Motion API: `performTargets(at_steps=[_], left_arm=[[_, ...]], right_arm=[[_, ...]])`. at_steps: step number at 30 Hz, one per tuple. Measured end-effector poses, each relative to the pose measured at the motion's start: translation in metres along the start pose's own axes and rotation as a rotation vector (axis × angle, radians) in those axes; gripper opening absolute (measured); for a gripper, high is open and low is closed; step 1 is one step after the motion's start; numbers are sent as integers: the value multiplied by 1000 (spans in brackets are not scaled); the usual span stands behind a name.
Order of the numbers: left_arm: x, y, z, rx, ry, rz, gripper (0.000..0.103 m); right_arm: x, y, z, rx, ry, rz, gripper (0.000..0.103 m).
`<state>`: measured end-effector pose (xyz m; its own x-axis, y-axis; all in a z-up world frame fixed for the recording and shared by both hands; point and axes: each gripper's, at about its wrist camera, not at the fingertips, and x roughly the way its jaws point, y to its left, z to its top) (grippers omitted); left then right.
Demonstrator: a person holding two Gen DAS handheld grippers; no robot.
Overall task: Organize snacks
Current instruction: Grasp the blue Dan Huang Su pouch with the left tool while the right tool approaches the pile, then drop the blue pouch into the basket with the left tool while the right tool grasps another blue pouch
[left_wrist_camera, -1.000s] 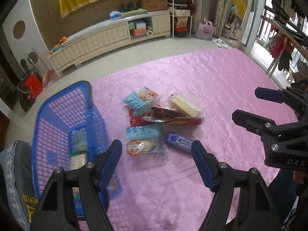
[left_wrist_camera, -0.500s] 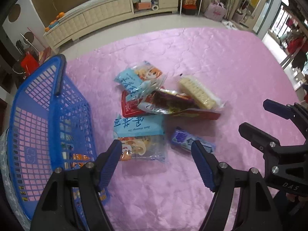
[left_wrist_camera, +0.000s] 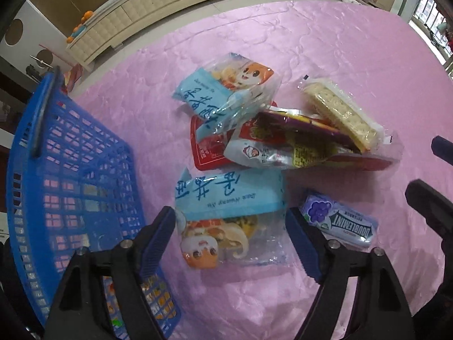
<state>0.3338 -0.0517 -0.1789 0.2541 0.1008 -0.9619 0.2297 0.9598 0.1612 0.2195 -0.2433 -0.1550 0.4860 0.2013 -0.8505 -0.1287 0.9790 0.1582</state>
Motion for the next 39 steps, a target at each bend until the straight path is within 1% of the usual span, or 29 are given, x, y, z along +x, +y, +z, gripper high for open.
performTargets(at_steps=[3, 8, 9, 10, 11, 12, 15, 16, 18, 23, 25, 26, 29, 32, 36, 39], left_arm=[[4, 4, 2, -23, 6, -29, 80], [18, 18, 4, -96, 24, -140, 80], [21, 24, 1, -111, 27, -153, 78], [21, 25, 0, -124, 29, -159, 71], [19, 25, -1, -119, 24, -144, 66], [17, 22, -2, -102, 24, -131, 64], [9, 12, -10, -46, 17, -132, 63], [5, 9, -13, -28, -2, -116, 63], [-1, 6, -19, -20, -20, -114, 63], [-33, 8, -31, -37, -90, -162, 63], [-49, 10, -33, -47, -108, -183, 62], [-59, 10, -29, -55, -117, -181, 62], [-83, 20, -32, -56, -173, -192, 62], [-110, 34, -35, -62, -229, -186, 62], [-129, 54, -34, -76, -275, -147, 62], [-139, 74, -35, -112, -301, -141, 62]], right_arm=[[4, 0, -1, 0, 9, 0, 82], [6, -1, -4, 12, 18, 2, 82], [7, 0, -4, 18, 17, 2, 82], [7, 0, -4, 26, 16, 3, 82], [8, 0, -3, 30, 18, 4, 82], [8, 1, -2, 31, 20, 6, 82], [5, 7, -1, 15, 17, 5, 82], [4, 9, -1, 13, 16, 4, 82], [1, 11, 0, 14, 12, 1, 82], [-12, 16, 4, 16, 0, -16, 82], [-18, 21, 9, 26, -8, -8, 82], [-22, 22, 11, 29, -14, 1, 82], [-35, 27, 22, 39, -41, 10, 82], [-48, 36, 34, 21, -68, 3, 82], [-56, 57, 49, -43, -83, -9, 82], [-56, 74, 57, -96, -83, -10, 82]])
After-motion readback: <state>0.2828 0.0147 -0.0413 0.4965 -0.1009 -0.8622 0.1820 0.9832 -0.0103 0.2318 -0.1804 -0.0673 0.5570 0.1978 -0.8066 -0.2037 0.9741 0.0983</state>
